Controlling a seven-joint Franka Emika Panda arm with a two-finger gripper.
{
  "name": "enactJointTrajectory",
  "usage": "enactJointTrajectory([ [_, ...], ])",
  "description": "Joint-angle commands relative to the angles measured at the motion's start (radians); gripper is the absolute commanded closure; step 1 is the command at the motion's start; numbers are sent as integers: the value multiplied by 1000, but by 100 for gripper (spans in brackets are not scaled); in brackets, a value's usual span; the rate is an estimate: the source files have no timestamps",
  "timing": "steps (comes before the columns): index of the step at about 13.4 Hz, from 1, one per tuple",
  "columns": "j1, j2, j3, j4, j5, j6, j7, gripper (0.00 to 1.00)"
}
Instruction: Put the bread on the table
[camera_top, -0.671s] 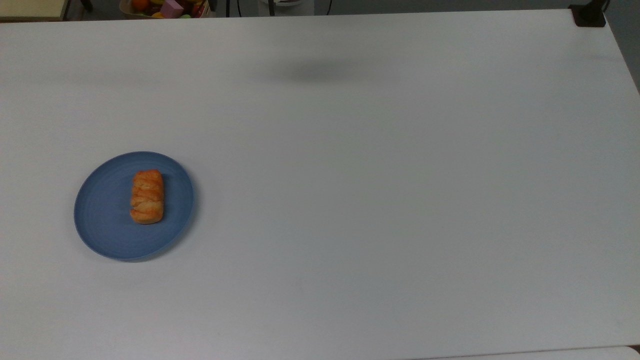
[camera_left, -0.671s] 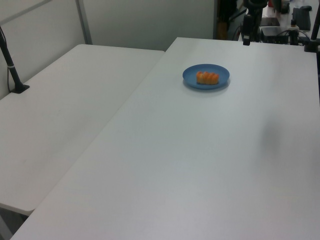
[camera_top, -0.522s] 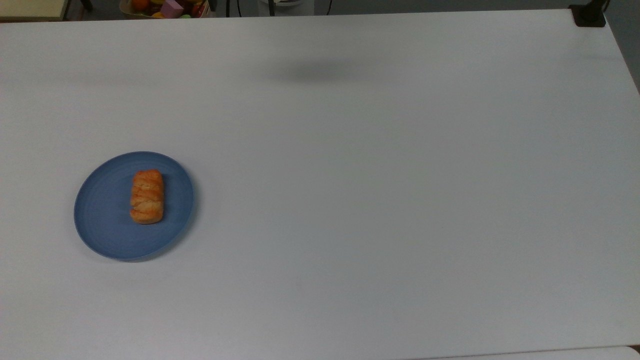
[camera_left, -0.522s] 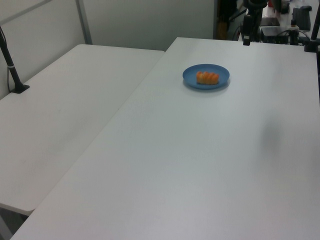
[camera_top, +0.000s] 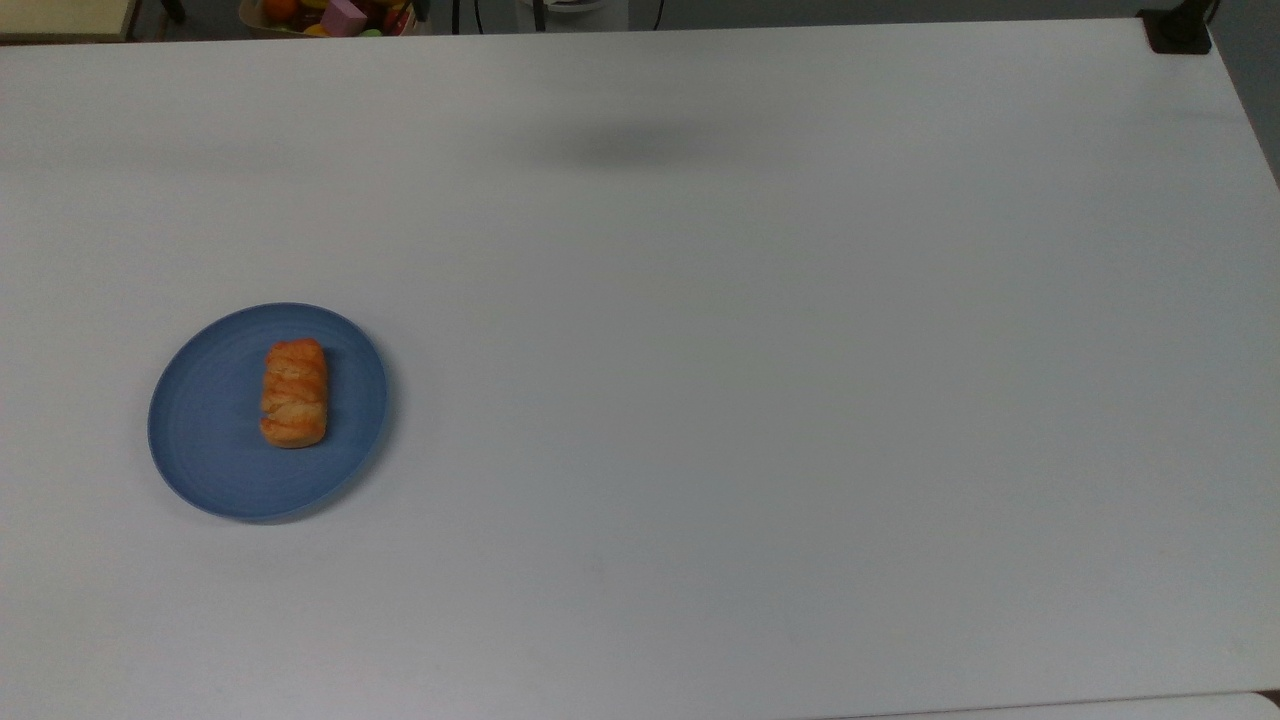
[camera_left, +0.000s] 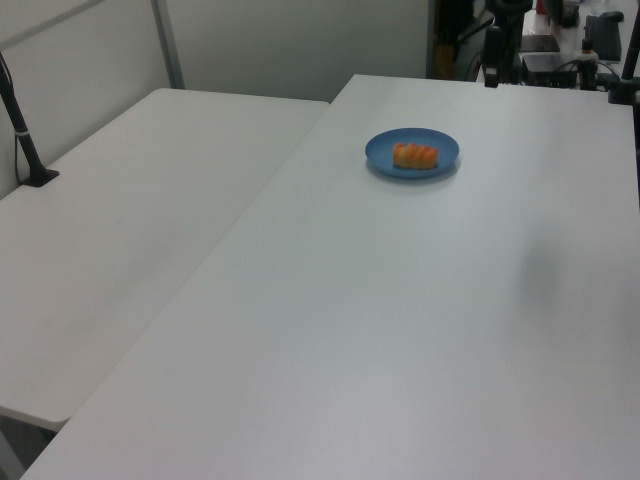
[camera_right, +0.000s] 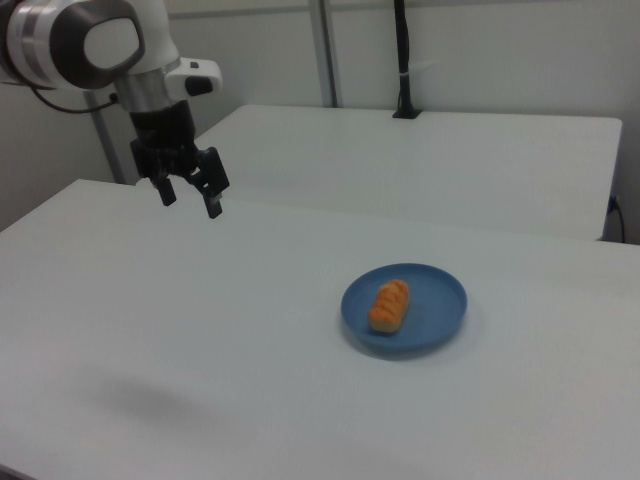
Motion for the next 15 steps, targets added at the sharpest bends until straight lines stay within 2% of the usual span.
enactJointTrajectory([
  [1, -55, 93, 6, 108, -14, -22, -17, 0],
  [3, -95, 166, 6, 174, -14, 13, -108, 0],
  [8, -222, 361, 7, 279, -12, 226, -222, 0],
  [11, -258, 475, 9, 329, -2, 271, -338, 0],
  [15, -267, 607, 12, 329, 18, 464, -336, 0],
])
